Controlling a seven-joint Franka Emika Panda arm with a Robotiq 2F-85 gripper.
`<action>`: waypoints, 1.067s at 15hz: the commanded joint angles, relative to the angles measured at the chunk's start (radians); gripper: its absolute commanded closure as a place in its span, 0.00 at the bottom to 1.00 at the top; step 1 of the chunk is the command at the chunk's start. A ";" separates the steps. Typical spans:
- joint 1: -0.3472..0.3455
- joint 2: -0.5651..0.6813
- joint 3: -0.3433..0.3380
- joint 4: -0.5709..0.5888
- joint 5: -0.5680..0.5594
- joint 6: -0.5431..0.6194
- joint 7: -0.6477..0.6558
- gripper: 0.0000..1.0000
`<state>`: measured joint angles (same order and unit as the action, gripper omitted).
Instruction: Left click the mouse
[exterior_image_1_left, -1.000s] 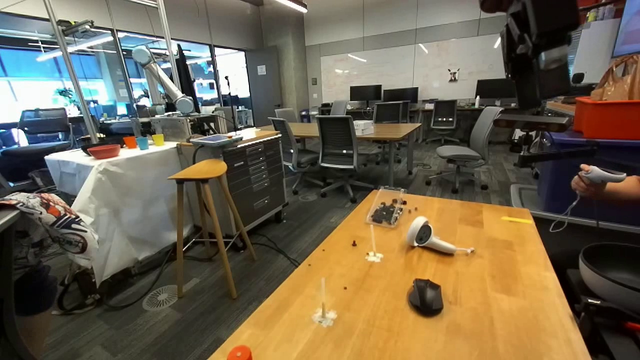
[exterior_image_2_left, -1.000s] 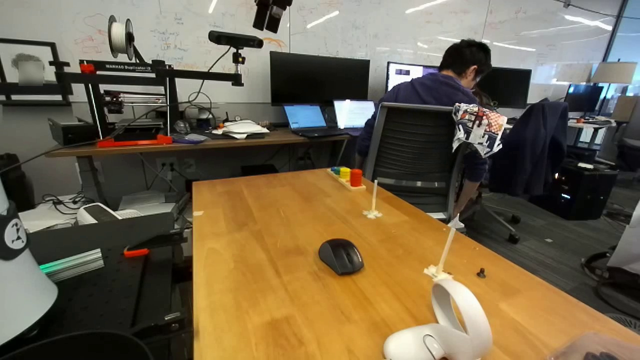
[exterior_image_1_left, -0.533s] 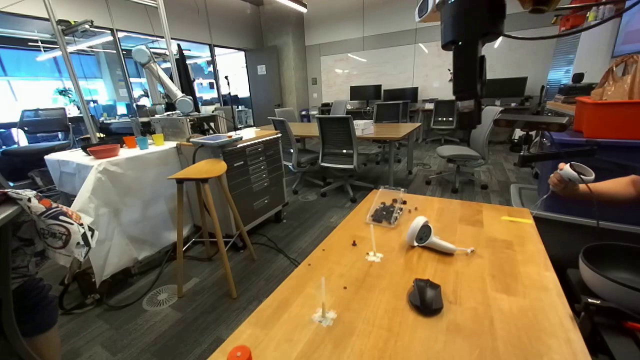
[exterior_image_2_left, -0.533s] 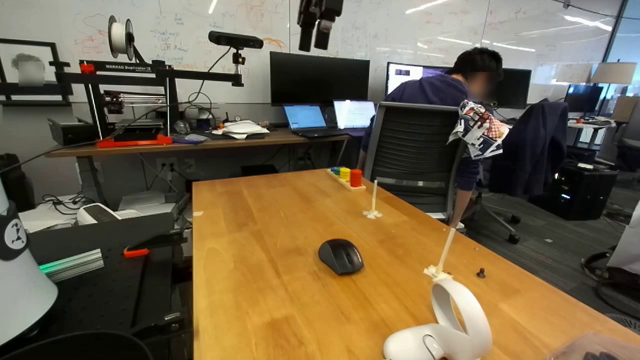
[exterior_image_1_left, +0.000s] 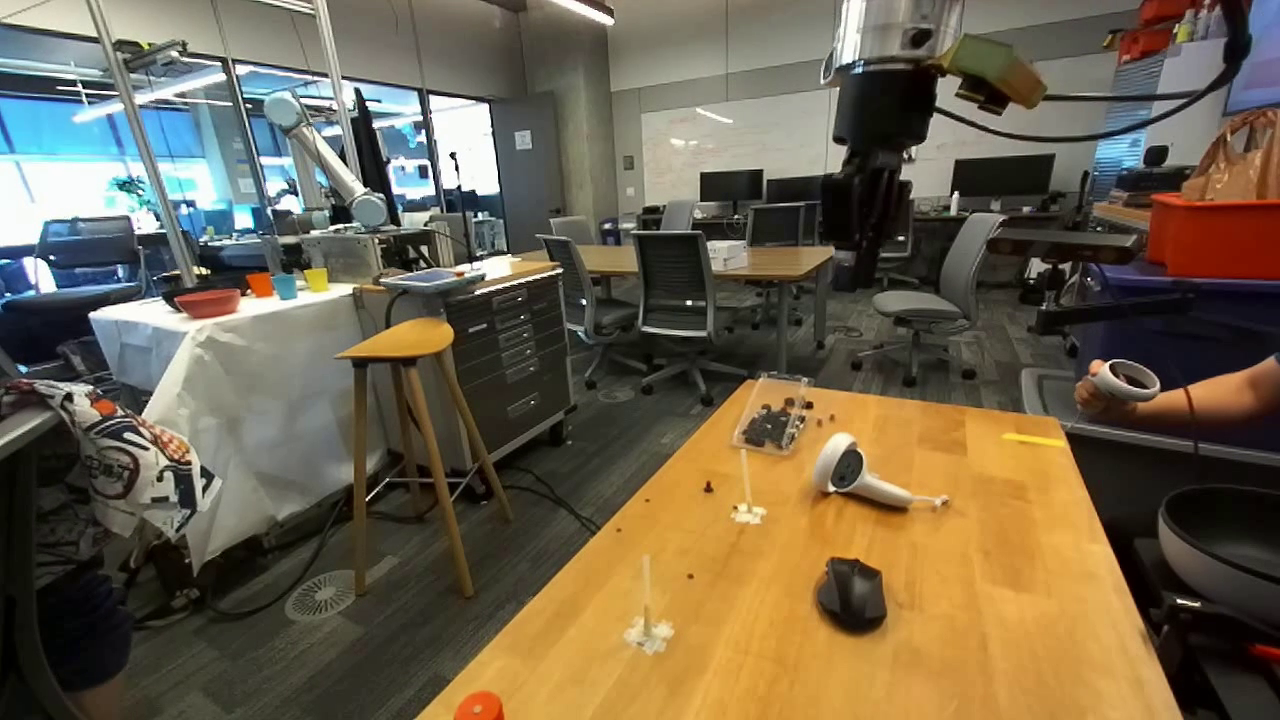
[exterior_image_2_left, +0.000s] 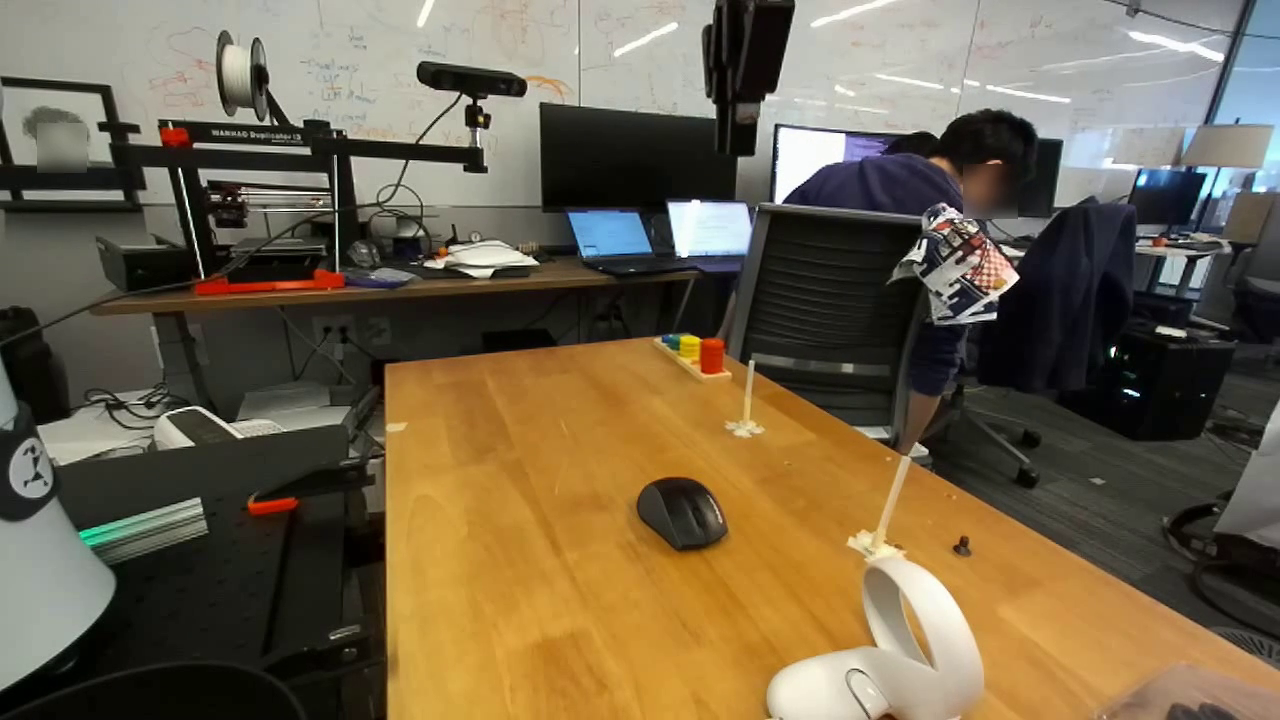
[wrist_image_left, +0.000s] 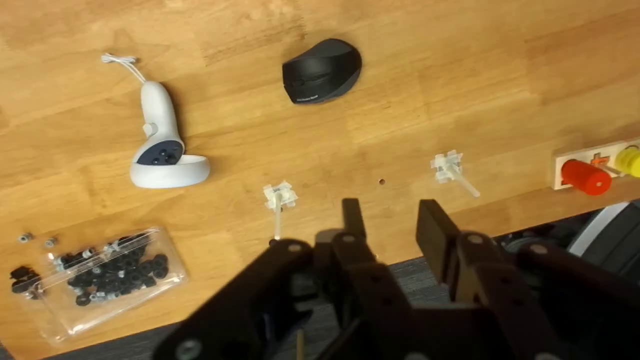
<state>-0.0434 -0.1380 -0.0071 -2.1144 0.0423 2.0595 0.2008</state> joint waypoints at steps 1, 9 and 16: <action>-0.003 0.043 0.000 -0.024 -0.036 0.087 0.055 0.95; 0.015 0.170 0.001 -0.063 -0.097 0.178 0.110 1.00; 0.035 0.284 -0.009 -0.059 -0.128 0.215 0.143 1.00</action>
<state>-0.0268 0.1099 -0.0049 -2.1829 -0.0554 2.2474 0.3068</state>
